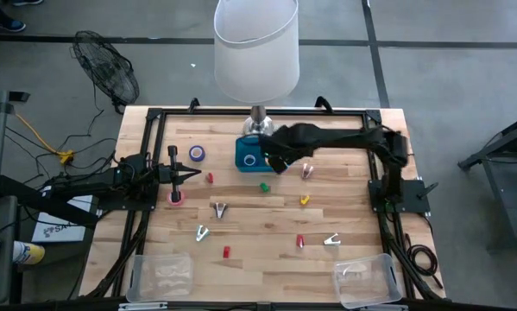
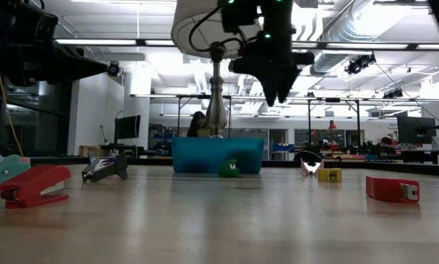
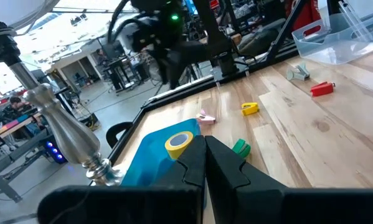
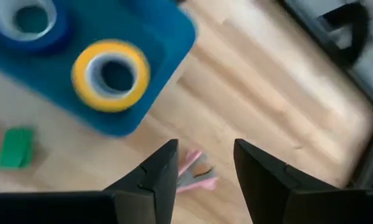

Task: Pick and place Stapler, Stapler remover, tape
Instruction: Put the pink staple remover into the right transparent bin

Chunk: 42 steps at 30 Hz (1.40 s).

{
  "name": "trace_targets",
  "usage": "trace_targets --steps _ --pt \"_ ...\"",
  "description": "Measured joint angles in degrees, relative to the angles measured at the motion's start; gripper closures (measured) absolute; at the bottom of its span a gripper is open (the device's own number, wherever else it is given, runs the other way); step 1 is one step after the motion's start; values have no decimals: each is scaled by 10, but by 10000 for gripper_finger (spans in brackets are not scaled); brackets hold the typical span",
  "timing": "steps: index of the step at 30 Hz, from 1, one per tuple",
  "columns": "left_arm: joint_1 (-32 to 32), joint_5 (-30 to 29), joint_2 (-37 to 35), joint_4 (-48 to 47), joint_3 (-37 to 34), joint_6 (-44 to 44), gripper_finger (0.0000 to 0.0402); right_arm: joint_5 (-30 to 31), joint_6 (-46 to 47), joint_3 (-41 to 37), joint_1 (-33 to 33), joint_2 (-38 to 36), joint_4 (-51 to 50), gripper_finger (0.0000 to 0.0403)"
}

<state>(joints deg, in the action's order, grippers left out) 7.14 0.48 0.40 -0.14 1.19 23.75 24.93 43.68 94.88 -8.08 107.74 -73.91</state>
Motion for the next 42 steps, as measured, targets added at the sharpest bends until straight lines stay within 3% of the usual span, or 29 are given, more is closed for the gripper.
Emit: trace_targets --steps 8,15,30,42 --pt "0 0 0 0 0 0 400 -40 52 -208 11 -126 135 256" --pt "0 0 0 0 0 0 400 -7 161 -307 27 -171 185 253" --pt "0 0 0 0 0 0 400 -2 333 -412 64 -172 322 252" --pt "0 0 0 0 0 0 400 0 443 -429 75 -131 362 198"
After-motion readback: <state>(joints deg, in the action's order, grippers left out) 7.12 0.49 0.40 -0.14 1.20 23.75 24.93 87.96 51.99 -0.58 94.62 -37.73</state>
